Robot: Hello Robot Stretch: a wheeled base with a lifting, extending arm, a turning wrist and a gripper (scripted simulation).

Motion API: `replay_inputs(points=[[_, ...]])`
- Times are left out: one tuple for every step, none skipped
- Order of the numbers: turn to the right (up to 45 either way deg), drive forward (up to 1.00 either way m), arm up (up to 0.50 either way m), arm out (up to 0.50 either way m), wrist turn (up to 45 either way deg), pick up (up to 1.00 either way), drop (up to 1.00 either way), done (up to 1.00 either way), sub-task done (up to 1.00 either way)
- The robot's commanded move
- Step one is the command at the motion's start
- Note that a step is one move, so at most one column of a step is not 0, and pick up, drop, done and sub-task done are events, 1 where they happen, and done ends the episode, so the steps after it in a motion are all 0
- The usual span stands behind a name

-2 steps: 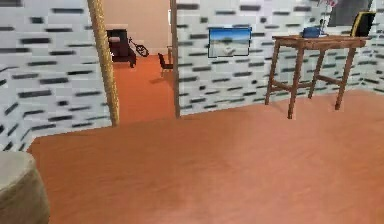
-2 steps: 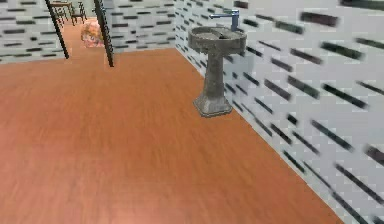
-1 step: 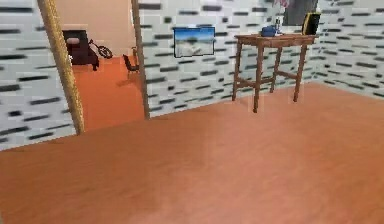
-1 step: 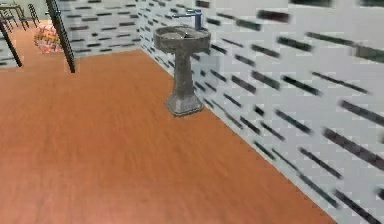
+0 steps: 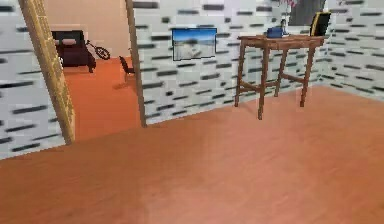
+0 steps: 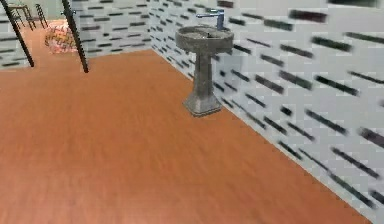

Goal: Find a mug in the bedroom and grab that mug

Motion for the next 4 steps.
replay_inputs(points=[[-27.0,0.0,0.0,0.0,0.0,0.0,0.0,0.0,0.0],[0.0,1.0,0.0,0.0,0.0,0.0,0.0,0.0,0.0],[0.0,1.0,0.0,0.0,0.0,0.0,0.0,0.0,0.0],[0.0,0.8,0.0,0.0,0.0,0.0,0.0,0.0,0.0]])
